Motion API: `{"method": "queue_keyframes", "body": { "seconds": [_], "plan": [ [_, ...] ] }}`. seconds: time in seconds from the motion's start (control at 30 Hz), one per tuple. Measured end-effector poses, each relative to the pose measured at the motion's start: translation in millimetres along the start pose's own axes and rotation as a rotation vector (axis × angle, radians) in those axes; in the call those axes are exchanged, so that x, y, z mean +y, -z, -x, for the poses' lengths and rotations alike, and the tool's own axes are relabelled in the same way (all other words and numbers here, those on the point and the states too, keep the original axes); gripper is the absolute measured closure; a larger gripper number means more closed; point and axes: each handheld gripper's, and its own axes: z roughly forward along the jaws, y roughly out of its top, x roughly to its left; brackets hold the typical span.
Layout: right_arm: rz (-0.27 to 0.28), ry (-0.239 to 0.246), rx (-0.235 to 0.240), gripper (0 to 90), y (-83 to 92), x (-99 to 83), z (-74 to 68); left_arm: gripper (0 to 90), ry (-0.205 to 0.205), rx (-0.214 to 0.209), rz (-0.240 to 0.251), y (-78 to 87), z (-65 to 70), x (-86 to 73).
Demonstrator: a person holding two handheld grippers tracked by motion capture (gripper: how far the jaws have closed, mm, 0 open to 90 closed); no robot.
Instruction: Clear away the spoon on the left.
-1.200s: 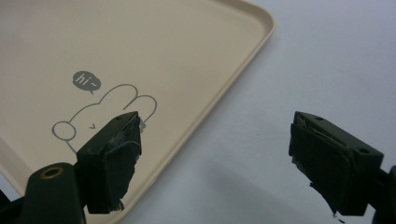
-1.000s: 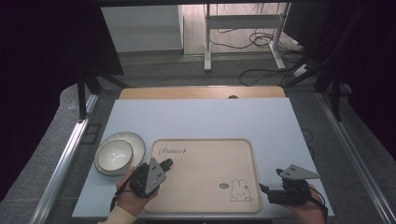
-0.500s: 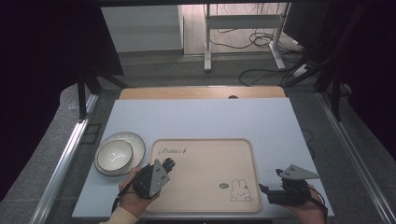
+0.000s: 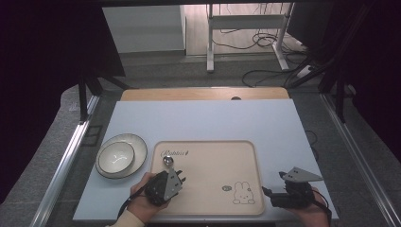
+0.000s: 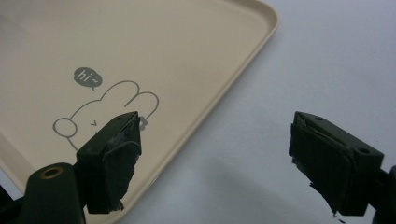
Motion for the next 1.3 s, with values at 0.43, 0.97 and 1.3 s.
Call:
{"method": "queue_keyframes", "body": {
  "seconds": [0.43, 0.97, 1.3],
  "plan": [
    [-0.005, -0.002, 0.000, 16.9, -0.4, -0.2, 0.2, 26.2, 0.102, -0.170, -0.104, -19.0, -4.5, -4.4],
    [-0.001, -0.008, -0.007, 16.9, 1.2, 0.1, 1.6, 4.4, 0.220, -0.224, -0.256, -24.8, -19.4, -1.1],
    [0.007, -0.010, -0.010, 16.9, 2.7, 1.0, 1.9, 6.9, 0.224, -0.209, -0.301, -26.4, -26.2, 11.2]
  ]
}}
